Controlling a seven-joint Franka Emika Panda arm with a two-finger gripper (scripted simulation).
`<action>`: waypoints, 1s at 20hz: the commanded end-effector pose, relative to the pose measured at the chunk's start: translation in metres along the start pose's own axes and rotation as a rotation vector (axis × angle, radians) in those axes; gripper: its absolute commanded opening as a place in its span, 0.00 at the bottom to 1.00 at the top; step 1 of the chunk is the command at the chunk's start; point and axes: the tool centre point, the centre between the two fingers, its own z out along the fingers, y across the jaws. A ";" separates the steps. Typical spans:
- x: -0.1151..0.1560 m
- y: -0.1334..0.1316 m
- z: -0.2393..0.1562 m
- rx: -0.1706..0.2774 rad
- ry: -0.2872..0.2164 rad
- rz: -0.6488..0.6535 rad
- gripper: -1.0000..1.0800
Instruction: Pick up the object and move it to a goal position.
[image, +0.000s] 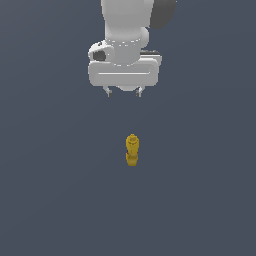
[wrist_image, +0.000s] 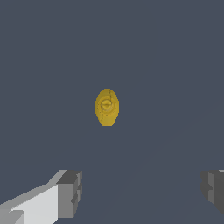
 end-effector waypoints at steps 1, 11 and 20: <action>0.001 0.000 -0.001 -0.005 0.005 -0.012 0.96; 0.011 -0.003 0.014 -0.003 -0.004 0.000 0.96; 0.040 -0.017 0.065 0.002 -0.030 0.031 0.96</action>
